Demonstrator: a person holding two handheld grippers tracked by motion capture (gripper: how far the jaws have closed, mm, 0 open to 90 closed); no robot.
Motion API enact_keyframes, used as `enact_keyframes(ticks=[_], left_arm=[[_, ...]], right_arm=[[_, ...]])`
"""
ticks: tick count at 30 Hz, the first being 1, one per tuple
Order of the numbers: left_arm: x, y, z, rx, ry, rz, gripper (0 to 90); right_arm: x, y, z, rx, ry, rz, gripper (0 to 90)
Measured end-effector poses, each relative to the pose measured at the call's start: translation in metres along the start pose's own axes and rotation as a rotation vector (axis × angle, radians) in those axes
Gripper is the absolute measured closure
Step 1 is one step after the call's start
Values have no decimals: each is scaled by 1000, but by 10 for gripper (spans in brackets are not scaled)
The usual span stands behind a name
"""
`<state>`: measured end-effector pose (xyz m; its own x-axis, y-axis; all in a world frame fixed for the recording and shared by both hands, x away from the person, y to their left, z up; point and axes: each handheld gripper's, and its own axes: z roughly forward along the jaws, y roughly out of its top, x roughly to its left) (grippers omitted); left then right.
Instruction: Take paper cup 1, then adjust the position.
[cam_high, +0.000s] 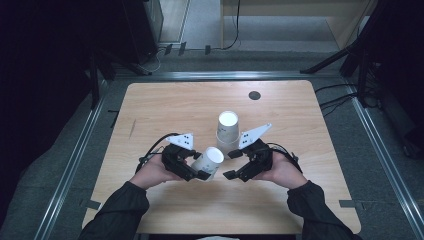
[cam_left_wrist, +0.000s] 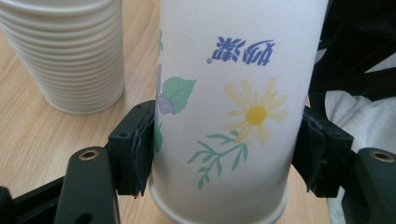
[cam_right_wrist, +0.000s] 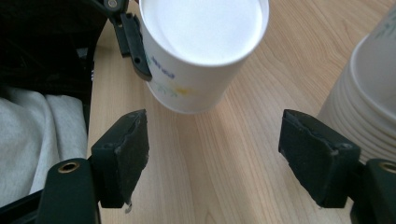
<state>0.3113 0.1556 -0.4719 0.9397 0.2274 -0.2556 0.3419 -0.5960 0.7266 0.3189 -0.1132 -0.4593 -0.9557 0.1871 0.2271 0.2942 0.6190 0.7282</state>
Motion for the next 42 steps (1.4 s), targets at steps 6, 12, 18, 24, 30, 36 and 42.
enact_keyframes(ticks=[6, 12, 18, 24, 30, 36, 42], left_arm=[[0, 4, -9, 41, 12, 14, 302], [2, 6, -13, 122, 36, 28, 299], [5, 18, -19, 184, 64, 56, 288], [6, 31, -21, 247, 65, 84, 291], [1, 41, -13, 294, 52, 122, 288], [1, 39, -4, 348, 50, 128, 289], [-4, 39, 6, 391, 39, 152, 289]], right_arm=[[2, -6, -2, 15, -23, 18, 269], [8, -10, -5, -1, -40, 13, 270], [9, -14, 1, 11, -40, 11, 270], [7, -12, 0, -23, -54, 17, 268], [5, -11, 1, -34, -61, 13, 265], [3, -9, 2, -59, -50, 13, 265], [4, -6, 9, -48, -40, -3, 261]])
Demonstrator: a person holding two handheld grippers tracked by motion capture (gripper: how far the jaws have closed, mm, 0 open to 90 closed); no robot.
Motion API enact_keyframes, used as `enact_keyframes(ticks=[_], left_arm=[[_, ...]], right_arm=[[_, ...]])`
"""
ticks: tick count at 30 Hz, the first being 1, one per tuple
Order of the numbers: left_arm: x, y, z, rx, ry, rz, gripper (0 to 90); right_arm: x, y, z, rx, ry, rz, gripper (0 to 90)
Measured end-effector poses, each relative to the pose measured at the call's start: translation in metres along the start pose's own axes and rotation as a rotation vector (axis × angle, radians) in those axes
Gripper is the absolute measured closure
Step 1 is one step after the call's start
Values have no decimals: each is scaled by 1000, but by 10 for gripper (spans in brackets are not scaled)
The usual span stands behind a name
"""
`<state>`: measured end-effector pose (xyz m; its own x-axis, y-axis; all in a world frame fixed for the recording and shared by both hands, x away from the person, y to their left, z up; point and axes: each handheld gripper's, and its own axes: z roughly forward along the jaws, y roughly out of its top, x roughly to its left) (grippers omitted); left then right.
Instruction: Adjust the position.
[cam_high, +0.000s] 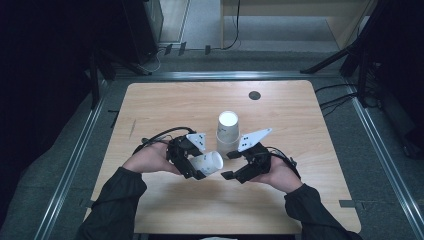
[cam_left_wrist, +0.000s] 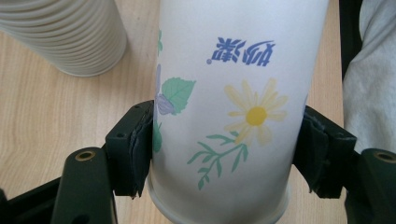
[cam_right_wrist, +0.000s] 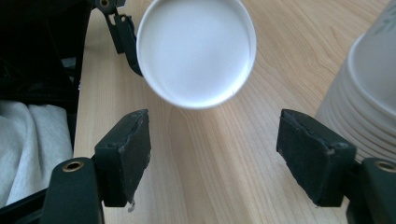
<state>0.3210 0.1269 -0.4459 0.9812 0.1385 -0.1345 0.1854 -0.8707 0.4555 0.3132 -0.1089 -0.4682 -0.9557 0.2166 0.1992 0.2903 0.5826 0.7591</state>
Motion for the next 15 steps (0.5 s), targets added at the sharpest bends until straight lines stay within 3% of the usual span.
enact_keyframes(ticks=[4, 15], left_arm=[[-5, 5, 8, 32, -4, 24, 289], [-9, 14, 23, 43, -38, 25, 286]], right_arm=[[3, 1, 4, -2, 10, -16, 252], [10, 3, 16, 21, 54, -36, 254]])
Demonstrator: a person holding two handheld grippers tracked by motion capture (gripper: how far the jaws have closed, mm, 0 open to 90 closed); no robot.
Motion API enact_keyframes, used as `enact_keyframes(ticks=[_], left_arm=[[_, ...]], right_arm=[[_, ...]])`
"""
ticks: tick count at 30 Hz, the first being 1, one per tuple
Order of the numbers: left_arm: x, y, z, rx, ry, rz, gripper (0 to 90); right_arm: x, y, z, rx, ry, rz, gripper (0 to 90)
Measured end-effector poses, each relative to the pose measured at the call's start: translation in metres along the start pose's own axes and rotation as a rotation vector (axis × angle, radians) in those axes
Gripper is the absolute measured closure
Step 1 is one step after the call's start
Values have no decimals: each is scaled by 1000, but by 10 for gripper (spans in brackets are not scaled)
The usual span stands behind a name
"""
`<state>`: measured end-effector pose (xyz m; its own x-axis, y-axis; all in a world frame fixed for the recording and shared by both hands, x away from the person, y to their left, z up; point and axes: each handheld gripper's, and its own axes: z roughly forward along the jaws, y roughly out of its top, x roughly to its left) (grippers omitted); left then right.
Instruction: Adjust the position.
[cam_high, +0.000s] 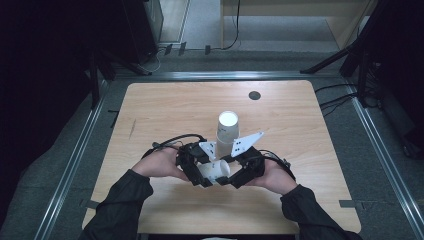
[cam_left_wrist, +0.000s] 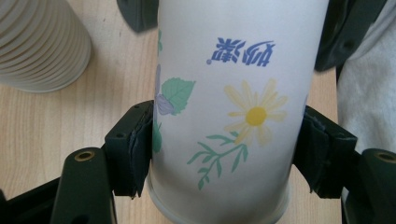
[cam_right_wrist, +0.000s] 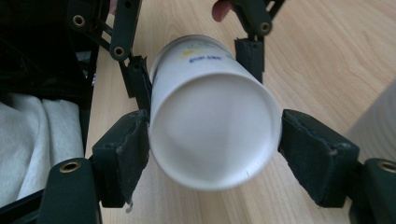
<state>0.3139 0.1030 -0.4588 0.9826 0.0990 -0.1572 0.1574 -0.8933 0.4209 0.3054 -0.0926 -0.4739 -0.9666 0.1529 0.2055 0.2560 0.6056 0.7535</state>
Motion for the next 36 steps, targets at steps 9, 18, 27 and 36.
enact_keyframes(ticks=[9, 18, 27, 36], left_arm=[[-1, 1, 2, -8, -16, 9, 286], [1, -1, 4, -35, -31, -10, 240], [1, -7, -3, -109, 25, -32, 125], [0, -21, -15, -250, 14, -59, 124]], right_arm=[[1, 1, 3, 28, 30, -22, 335], [2, 2, 1, 44, 32, -24, 341], [-1, 2, -9, 5, 23, -28, 341], [-3, 4, -18, -45, 27, -31, 340]])
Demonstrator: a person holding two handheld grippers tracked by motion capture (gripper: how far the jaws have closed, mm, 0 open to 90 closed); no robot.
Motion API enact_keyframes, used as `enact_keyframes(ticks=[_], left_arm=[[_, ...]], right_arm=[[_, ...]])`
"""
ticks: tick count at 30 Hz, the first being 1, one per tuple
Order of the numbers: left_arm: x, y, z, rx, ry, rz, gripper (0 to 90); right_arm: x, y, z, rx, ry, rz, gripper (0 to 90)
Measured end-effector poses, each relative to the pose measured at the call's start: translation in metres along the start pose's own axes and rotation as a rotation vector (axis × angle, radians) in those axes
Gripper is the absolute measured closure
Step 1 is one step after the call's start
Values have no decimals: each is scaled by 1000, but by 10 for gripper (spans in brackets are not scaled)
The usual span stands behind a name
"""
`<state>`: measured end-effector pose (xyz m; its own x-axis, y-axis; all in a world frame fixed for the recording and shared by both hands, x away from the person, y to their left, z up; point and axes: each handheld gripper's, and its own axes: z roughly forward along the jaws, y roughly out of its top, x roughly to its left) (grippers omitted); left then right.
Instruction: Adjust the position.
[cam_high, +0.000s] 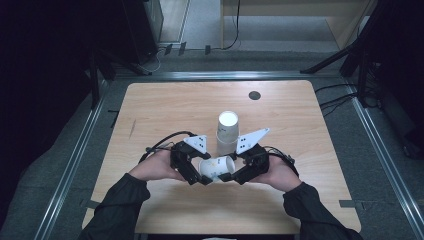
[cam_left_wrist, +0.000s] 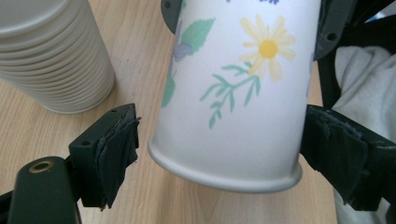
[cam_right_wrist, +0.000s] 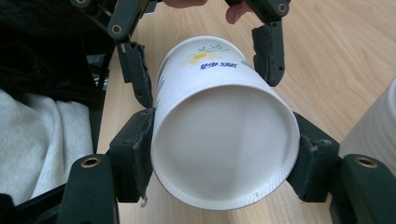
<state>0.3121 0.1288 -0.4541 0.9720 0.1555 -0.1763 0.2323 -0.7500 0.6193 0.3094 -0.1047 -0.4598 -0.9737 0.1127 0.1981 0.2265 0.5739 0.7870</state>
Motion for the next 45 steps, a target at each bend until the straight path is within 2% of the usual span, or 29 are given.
enact_keyframes(ticks=[11, 12, 13, 15, 17, 19, 21, 24, 27, 36, 38, 40, 42, 44, 45], left_arm=[[-4, -11, 3, -111, -13, -35, 125], [-3, -12, 4, -121, -23, -43, 126], [-2, -15, 6, -133, -30, -69, 128], [-1, -16, 6, -134, -24, -67, 128], [1, -18, 7, -152, -40, -85, 131], [2, -20, 8, -171, -38, -87, 132], [3, -21, 7, -196, -60, -87, 139], [3, -22, 6, -233, -66, -79, 148], [3, -22, 6, -249, -80, -73, 193], [3, -22, 3, -220, -78, -55, 237], [2, -21, 1, -205, -76, -52, 240], [2, -21, 0, -202, -74, -48, 240], [2, -21, -4, -203, -70, -49, 244], [3, -20, -7, -177, -65, -54, 244], [3, -19, -10, -164, -49, -46, 244]], right_arm=[[-1, 1, -6, -44, 22, 6, 340], [-1, 1, -7, -48, 23, 4, 340], [-2, 1, -7, -52, 24, 5, 340], [-2, 1, -8, -56, 27, 7, 340], [-2, 1, -8, -57, 31, 6, 340], [-2, 1, -8, -60, 33, 7, 340], [-2, 1, -8, -61, 34, 8, 340], [-2, 2, -8, -70, 40, 16, 340], [-2, 3, -7, -79, 41, 15, 340], [-2, 2, -5, -67, 50, 26, 341], [-3, 2, -3, -62, 68, 31, 279], [-2, 2, -2, -56, 68, 30, 258], [1, 3, 1, -33, 42, 12, 235], [0, 2, 2, -22, 29, 13, 235], [0, 2, 3, -15, 22, 17, 235]])
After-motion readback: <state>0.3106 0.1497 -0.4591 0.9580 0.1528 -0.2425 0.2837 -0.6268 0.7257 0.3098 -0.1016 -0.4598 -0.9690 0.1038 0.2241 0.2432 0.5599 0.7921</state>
